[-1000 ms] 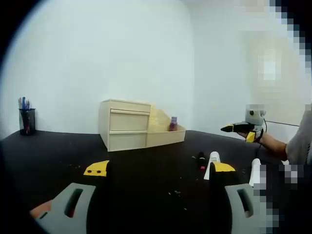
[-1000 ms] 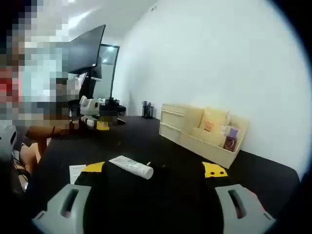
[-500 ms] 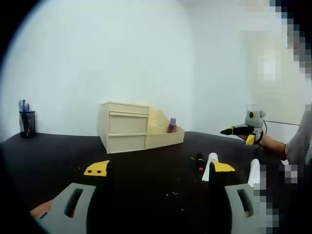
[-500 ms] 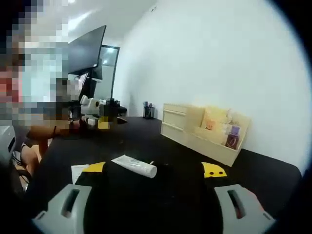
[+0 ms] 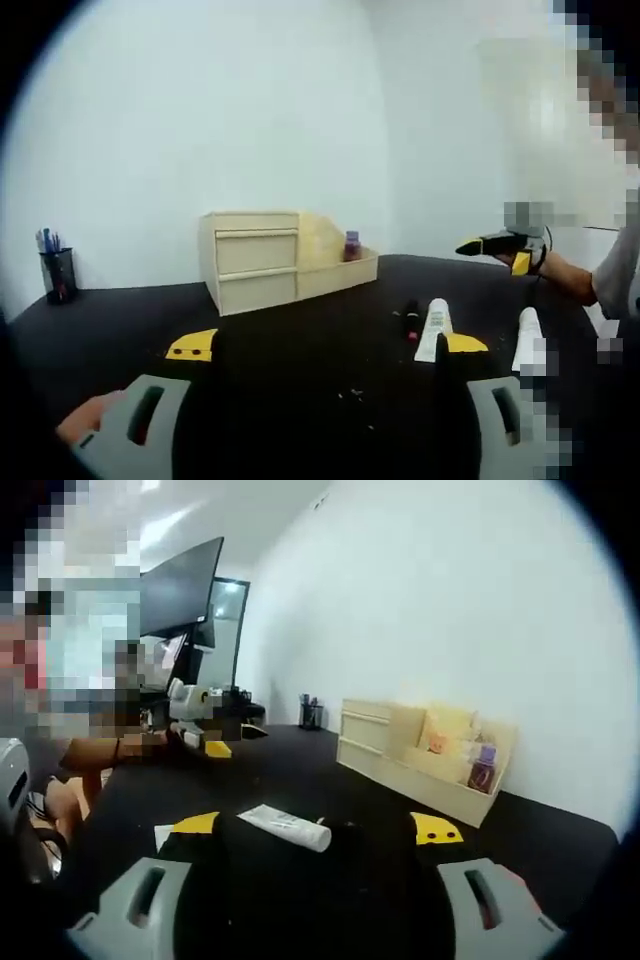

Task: Open the drawer, pick up the cosmetic bottles from the table one by one, place them into the drawer, release the gripper, close the drawer, and move the gripper away

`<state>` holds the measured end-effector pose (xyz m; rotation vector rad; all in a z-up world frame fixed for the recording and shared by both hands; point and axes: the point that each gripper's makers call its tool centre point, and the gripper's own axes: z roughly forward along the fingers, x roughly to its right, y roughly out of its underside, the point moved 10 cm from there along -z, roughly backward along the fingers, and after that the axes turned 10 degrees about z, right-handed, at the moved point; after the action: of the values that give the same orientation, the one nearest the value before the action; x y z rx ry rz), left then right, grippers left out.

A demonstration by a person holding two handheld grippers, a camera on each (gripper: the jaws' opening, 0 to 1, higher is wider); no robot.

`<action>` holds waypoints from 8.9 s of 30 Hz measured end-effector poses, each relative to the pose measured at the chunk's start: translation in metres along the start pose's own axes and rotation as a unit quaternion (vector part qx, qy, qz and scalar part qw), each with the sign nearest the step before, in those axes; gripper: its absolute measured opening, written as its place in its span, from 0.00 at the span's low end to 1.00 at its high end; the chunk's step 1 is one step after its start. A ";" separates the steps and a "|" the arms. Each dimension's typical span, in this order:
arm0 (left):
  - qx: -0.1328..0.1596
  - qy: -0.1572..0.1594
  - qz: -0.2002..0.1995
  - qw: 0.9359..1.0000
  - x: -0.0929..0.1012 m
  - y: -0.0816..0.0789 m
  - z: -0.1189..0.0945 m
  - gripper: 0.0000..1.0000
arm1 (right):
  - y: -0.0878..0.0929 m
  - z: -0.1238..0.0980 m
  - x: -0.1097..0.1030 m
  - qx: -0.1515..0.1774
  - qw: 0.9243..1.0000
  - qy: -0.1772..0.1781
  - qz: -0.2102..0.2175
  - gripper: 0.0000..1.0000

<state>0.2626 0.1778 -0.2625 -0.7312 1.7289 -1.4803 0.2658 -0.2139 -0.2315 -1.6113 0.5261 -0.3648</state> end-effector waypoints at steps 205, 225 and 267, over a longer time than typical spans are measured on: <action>0.206 -0.217 -0.688 0.661 -0.041 0.024 0.127 0.08 | 0.005 0.002 -0.016 -0.011 0.999 -0.027 -0.018 0.64; 0.192 -0.210 -0.683 0.673 -0.024 0.023 0.097 0.08 | 0.005 0.001 -0.017 -0.011 0.999 -0.026 -0.026 0.63; 0.152 -0.169 -0.676 0.701 0.004 0.024 0.043 0.07 | 0.006 0.000 -0.013 -0.022 0.999 -0.021 -0.033 0.63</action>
<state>0.2969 0.1541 -0.2897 -2.1518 0.4015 -2.1842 0.2540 -0.2068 -0.2362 -1.6791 0.4519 -0.3705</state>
